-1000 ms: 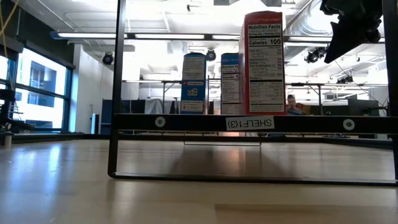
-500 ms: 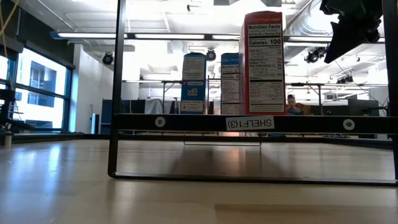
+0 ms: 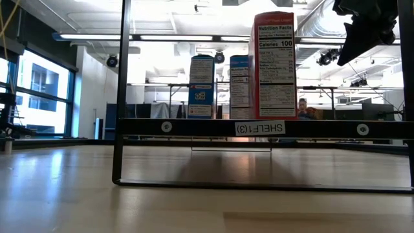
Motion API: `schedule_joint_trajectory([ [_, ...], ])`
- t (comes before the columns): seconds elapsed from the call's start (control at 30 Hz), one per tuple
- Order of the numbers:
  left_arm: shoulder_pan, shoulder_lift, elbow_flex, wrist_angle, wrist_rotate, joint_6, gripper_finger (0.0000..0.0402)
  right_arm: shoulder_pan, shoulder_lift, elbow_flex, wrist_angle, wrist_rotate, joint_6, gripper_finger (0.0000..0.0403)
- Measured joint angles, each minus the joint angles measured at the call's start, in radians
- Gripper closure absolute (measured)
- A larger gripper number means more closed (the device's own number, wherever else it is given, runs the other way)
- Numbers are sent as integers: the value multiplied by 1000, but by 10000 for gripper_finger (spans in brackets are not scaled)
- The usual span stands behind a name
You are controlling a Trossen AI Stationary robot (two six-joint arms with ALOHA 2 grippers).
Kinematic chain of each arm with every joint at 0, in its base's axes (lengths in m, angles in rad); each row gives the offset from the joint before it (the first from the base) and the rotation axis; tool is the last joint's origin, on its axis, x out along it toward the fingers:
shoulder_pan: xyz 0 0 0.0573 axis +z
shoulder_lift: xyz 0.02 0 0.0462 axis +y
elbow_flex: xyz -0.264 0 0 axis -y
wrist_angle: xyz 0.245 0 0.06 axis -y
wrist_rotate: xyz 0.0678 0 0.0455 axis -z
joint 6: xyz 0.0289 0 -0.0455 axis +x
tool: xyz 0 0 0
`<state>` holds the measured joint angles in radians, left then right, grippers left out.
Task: Stack cereal on shelf
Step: Put the red cereal box on the shelf aligned with the other red cereal box
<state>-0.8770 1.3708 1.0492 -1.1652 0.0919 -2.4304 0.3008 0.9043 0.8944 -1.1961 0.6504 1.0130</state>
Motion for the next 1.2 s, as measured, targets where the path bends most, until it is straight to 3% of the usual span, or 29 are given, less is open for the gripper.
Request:
schedule_joint_trajectory([
  [0.53, 14, 125, 0, 16, 29, 5, 122, 0, 0, 0, 0, 0, 8, 402],
  [0.97, 40, 161, 0, 25, -15, 41, 123, 0, 0, 0, 0, 6, 7, 402],
  [1.2, 40, 161, 0, 23, -15, 41, 171, 0, 0, 0, 0, 21, 8, 402],
])
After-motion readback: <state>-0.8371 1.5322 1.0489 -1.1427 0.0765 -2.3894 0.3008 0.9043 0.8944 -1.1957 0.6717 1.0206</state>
